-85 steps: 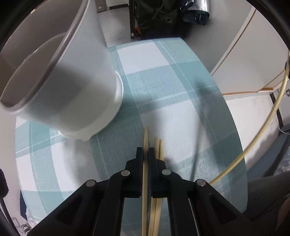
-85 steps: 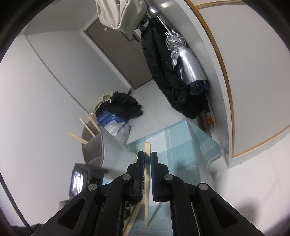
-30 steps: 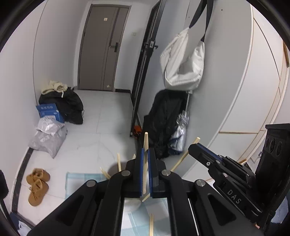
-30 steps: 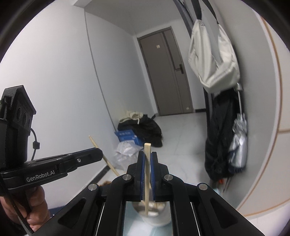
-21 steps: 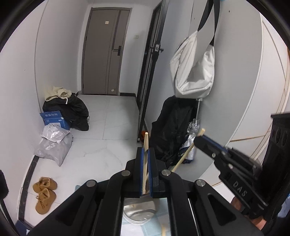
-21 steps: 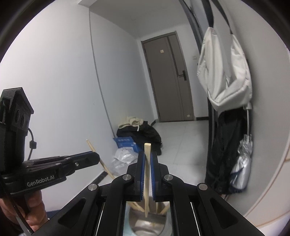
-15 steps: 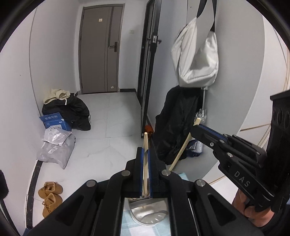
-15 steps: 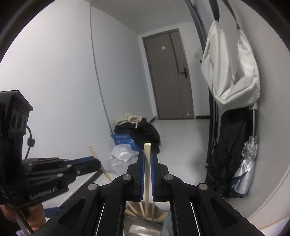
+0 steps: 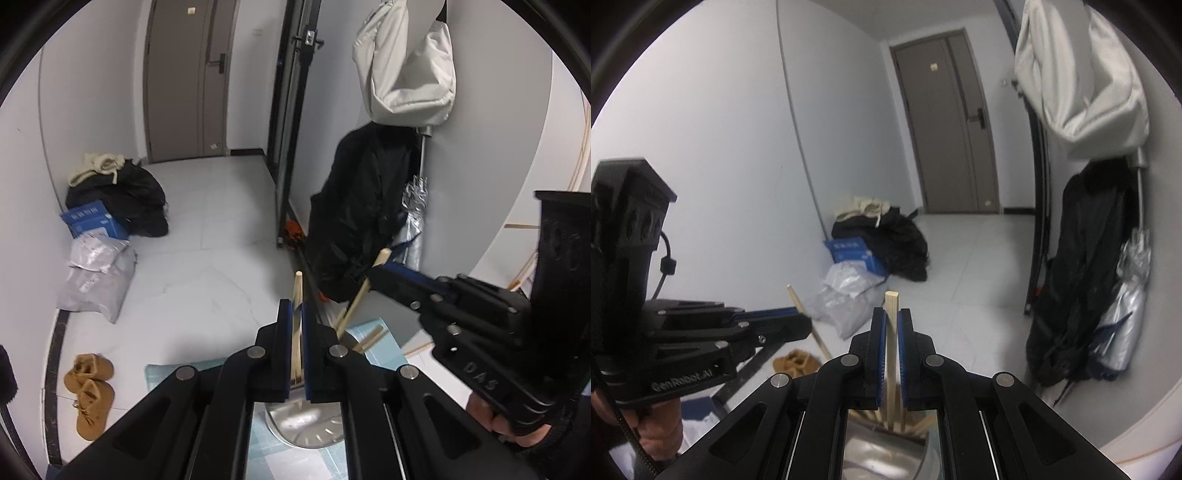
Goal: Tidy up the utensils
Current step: 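Open both tools to drop the chopsticks into the holder, then move both open tools back down to the last chopsticks on the cloth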
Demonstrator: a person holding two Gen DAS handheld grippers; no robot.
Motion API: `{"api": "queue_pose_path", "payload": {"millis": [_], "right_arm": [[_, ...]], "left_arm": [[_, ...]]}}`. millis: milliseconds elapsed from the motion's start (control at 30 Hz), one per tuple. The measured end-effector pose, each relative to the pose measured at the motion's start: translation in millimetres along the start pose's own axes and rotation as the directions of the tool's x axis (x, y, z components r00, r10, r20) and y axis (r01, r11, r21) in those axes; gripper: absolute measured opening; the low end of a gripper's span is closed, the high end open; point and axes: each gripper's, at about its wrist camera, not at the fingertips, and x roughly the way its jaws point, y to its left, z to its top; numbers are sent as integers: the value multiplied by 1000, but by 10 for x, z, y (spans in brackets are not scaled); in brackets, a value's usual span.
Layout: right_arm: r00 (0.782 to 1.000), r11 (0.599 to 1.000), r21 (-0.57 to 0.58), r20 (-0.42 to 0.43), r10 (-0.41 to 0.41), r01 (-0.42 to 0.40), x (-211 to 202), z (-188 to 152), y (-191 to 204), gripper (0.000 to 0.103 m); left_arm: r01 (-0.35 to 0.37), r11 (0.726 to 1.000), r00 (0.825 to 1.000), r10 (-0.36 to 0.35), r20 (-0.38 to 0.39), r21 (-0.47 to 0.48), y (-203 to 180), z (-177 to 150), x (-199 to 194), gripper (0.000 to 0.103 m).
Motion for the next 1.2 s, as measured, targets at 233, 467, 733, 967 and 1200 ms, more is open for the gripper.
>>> {"api": "queue_pose_path", "payload": {"millis": [233, 467, 733, 967, 1200], "right_arm": [[1000, 997, 81, -18, 15, -14, -74, -152, -173, 13], [998, 989, 137, 20, -62, 58, -445, -251, -269, 34], [993, 975, 195, 27, -117, 109, -834, -452, -368, 49], [983, 961, 214, 18, -181, 173, -1145, -738, -420, 65], [978, 946, 254, -13, -206, 203, -1297, -1097, -517, 73]], "left_arm": [[-81, 997, 997, 81, -7, -21, -44, -69, -21, 53], [-127, 992, 991, 128, 33, -7, -170, -143, -227, 58], [-152, 988, 986, 153, 69, -24, -335, -314, -419, 73], [-169, 985, 983, 170, 65, -21, -489, -556, -479, 85], [-163, 986, 986, 164, 15, -28, -568, -984, -324, 96]]}}
